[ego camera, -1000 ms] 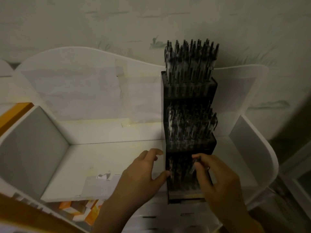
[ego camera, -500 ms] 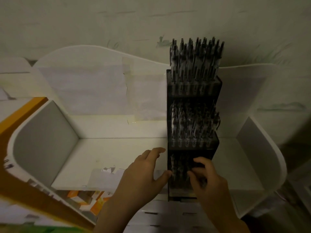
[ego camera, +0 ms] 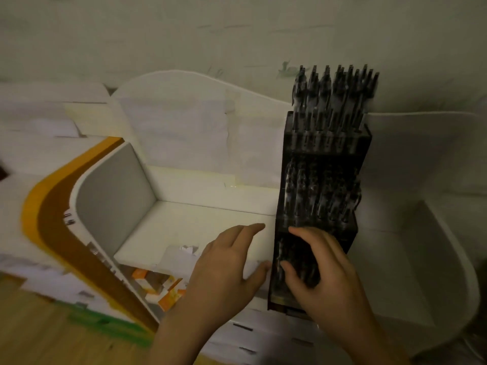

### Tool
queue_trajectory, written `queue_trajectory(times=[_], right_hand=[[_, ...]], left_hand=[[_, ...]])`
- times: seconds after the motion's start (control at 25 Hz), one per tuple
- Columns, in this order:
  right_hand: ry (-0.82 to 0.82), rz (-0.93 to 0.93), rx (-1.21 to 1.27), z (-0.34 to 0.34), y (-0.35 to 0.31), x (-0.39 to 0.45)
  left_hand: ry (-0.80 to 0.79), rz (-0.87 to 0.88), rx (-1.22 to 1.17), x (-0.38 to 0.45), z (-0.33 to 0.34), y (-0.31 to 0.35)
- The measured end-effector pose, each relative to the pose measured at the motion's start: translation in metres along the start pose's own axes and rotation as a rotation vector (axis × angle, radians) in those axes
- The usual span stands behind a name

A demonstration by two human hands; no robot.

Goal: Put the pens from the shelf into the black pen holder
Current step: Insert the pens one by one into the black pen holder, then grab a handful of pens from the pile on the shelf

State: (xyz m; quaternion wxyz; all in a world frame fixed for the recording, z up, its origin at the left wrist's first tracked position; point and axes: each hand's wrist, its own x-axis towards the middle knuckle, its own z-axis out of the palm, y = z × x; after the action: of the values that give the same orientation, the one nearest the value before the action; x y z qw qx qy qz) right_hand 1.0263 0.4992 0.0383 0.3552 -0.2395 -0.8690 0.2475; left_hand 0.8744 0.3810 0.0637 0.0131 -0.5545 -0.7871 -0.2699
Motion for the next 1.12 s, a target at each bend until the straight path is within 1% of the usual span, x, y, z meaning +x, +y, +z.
queue_trajectory(times=[0.16,0.32,0.44,0.64,0.96,1.12], right_hand=[[-0.100,-0.083,0.033,0.013,-0.015,0.014],[-0.151,-0.168,0.065,0.036,-0.040,0.025],[-0.185,-0.235,0.058,0.059,-0.068,0.032],[-0.229,-0.314,0.076,0.110,-0.128,0.041],[-0.270,-0.409,0.089,0.227,-0.267,0.051],[-0.263,-0.407,0.119,0.291,-0.328,0.061]], left_hand=[[0.070,-0.077,0.066,-0.022,-0.017,-0.004],[0.133,-0.172,0.129,-0.045,-0.040,-0.016],[0.172,-0.229,0.163,-0.065,-0.064,-0.032],[0.267,-0.319,0.188,-0.104,-0.110,-0.078],[0.379,-0.380,0.210,-0.175,-0.208,-0.206],[0.401,-0.386,0.204,-0.204,-0.252,-0.280]])
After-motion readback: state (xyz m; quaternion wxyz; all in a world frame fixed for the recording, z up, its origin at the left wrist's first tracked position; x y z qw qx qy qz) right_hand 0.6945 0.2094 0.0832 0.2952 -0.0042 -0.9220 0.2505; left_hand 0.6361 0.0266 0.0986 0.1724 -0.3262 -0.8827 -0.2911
